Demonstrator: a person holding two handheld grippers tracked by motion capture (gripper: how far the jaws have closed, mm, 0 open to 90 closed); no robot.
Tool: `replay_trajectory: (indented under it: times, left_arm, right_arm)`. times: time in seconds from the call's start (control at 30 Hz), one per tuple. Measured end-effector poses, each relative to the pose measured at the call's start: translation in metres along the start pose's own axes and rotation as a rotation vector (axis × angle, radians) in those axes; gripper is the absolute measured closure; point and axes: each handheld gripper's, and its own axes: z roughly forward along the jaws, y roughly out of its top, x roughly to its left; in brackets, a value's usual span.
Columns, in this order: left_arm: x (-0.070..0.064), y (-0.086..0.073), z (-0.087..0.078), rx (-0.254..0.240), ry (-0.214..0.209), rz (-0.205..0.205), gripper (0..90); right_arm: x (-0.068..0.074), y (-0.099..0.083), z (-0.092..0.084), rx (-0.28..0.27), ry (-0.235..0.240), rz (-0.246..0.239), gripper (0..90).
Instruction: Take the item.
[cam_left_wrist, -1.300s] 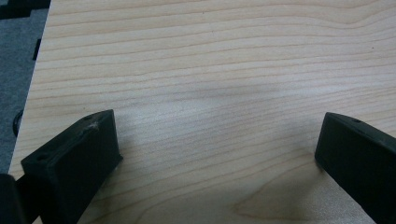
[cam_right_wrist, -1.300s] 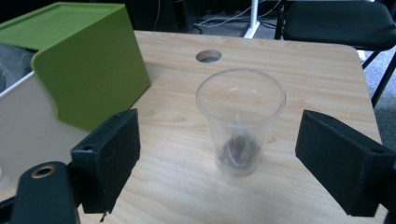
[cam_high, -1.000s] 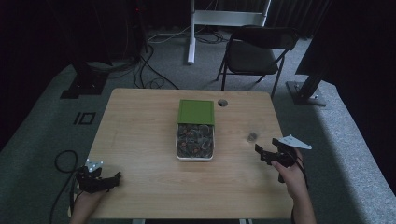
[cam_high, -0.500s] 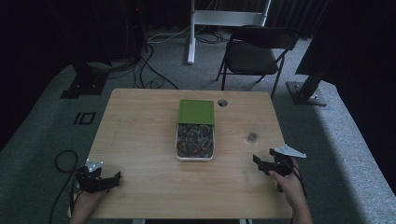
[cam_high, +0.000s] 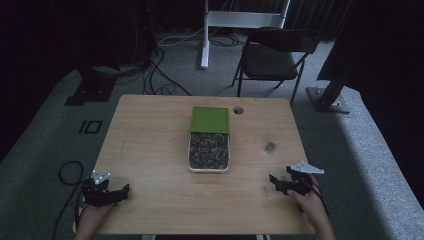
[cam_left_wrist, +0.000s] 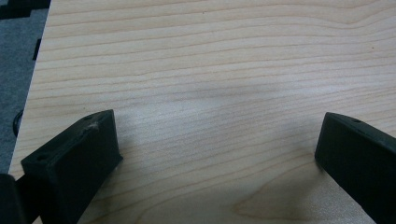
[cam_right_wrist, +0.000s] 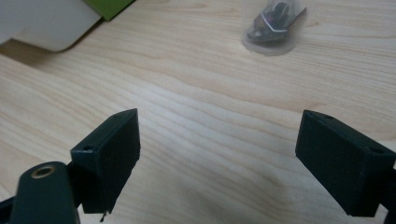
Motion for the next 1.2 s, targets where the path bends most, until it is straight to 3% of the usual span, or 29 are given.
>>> replay_trajectory:
  times: [0.23, 0.6, 0.73, 0.93, 1.2]
  left_arm:
    - [0.000, 0.000, 0.000, 0.000, 0.000, 0.000, 0.2]
    - [0.000, 0.000, 0.000, 0.000, 0.000, 0.001, 0.2]
    - [0.000, 0.000, 0.000, 0.000, 0.000, 0.000, 0.2]
    - [0.000, 0.000, 0.000, 0.000, 0.000, 0.000, 0.2]
    - [0.000, 0.000, 0.000, 0.000, 0.000, 0.000, 0.2]
  right_arm:
    - [0.003, -0.005, -0.002, 0.047, 0.000, -0.052, 13.9]
    - [0.004, -0.013, -0.001, 0.086, 0.010, -0.060, 13.9]
    - [0.004, -0.016, -0.001, 0.101, 0.022, -0.083, 13.9]
    - [0.007, -0.018, 0.001, 0.122, 0.030, -0.156, 12.6]
    - [0.008, -0.018, 0.001, 0.125, 0.050, -0.174, 12.4]
